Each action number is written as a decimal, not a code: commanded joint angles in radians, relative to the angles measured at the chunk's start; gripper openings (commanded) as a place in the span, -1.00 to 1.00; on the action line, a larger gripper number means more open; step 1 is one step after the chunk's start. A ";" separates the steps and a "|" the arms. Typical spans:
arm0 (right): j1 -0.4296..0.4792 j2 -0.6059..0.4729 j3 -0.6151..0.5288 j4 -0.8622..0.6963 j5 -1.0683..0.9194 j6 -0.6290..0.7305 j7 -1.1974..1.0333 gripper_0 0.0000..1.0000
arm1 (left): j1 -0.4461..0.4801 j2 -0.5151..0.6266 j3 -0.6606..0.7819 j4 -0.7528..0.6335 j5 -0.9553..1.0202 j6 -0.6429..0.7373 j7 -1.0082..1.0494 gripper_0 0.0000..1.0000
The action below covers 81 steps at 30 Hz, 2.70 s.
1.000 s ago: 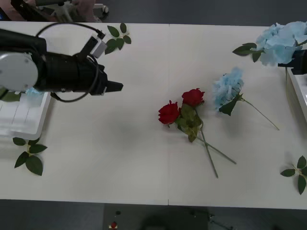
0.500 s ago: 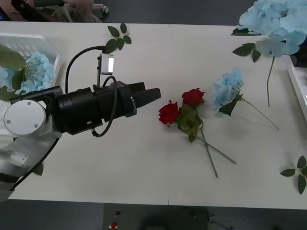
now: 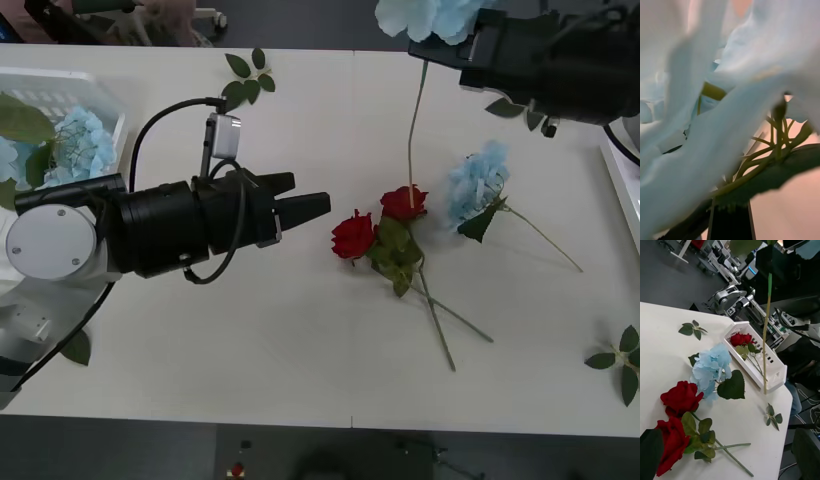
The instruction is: Put the red flowers into the right box and the blue flowers into the left box
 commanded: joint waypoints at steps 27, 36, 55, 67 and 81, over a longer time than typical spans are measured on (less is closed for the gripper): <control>-0.065 0.260 0.042 -0.103 0.442 -0.059 -0.306 -1.00 | -0.178 -0.208 -0.120 0.173 -0.056 -0.062 -0.063 -1.00; -0.067 0.252 0.042 -0.093 0.441 -0.065 -0.308 -1.00 | -0.179 -0.197 -0.118 0.173 -0.032 -0.062 -0.072 -1.00; -0.085 0.221 0.040 -0.093 0.517 -0.057 -0.293 0.70 | -0.174 0.053 -0.118 0.174 -0.010 -0.070 -0.091 -1.00; -0.085 0.039 0.046 -0.075 0.559 0.202 -0.294 0.70 | -0.105 0.785 -0.085 0.343 -0.052 -0.093 -0.160 -1.00; -0.065 -0.271 0.224 -0.001 0.905 0.354 -0.082 0.71 | -0.004 0.792 -0.086 0.722 -0.282 -0.104 -0.316 -1.00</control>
